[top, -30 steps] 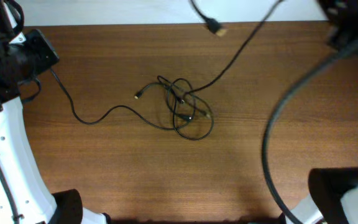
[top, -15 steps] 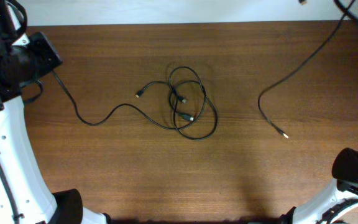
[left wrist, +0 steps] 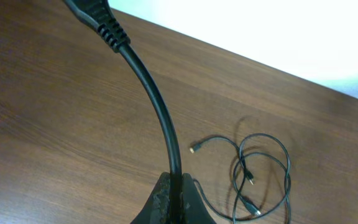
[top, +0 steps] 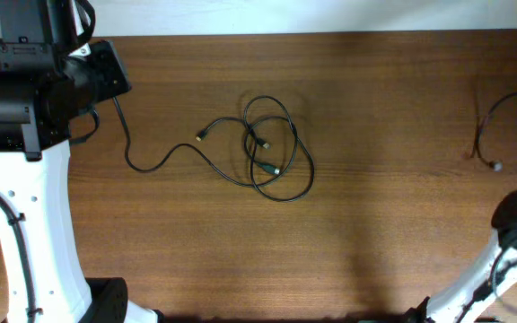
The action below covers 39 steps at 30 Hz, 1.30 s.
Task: Untangle cables
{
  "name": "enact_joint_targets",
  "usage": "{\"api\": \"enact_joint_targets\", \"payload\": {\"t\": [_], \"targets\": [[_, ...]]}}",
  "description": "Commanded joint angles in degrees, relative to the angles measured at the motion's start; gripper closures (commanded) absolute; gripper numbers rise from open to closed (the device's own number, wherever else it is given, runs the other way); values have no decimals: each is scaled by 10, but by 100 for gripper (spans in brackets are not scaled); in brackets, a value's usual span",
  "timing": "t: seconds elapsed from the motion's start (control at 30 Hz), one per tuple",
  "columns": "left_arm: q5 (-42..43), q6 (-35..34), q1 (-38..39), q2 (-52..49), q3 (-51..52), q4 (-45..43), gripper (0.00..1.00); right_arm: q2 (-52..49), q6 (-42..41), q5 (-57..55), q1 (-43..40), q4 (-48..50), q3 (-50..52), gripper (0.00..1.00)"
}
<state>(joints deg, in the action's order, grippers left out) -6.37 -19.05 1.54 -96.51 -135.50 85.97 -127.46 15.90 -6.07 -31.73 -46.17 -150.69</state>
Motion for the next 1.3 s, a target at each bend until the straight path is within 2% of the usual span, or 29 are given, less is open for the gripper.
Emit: {"api": "enact_joint_targets", "payload": {"t": [0.0, 0.17, 0.3, 0.33, 0.47, 0.5, 0.57, 0.7, 0.93, 1.03, 1.13, 1.2, 1.27], "targets": [[-43, 7, 2, -1, -4, 7, 100, -113, -3, -13, 1, 2, 2, 96], [-44, -9, 2, -1, -4, 24, 100, -250, -19, 14, 2, -16, 8, 96], [-44, -10, 2, -1, -4, 29, 100, -278, -24, 24, 2, -15, 23, 95], [-44, -11, 2, -1, -4, 34, 100, -277, -24, 97, 2, 0, 22, 1], [-44, -10, 2, -1, -4, 51, 100, -275, -29, 264, 2, -2, 21, 1], [-44, -10, 2, -1, -4, 51, 100, -271, -43, 274, 3, 2, 18, 2], [-44, -11, 2, -1, -4, 52, 100, -254, -68, 246, 10, -5, -2, 1], [-44, -12, 2, -1, -4, 50, 100, -172, -99, 141, 61, -105, -84, 1], [-44, -12, 2, -1, -4, 87, 100, -115, -145, 81, 123, -255, -157, 1], [-44, -12, 2, -1, -4, 97, 100, -117, -266, 81, 123, -374, -154, 1], [-41, -12, 2, -1, -4, 90, 100, -118, -339, 58, 123, -439, -154, 1], [-33, -13, 2, -1, -4, 89, 100, -118, -428, 37, 123, -449, -154, 1], [-33, -12, 2, -1, -4, 100, 100, -119, -589, 31, 123, -458, -153, 1]]}}
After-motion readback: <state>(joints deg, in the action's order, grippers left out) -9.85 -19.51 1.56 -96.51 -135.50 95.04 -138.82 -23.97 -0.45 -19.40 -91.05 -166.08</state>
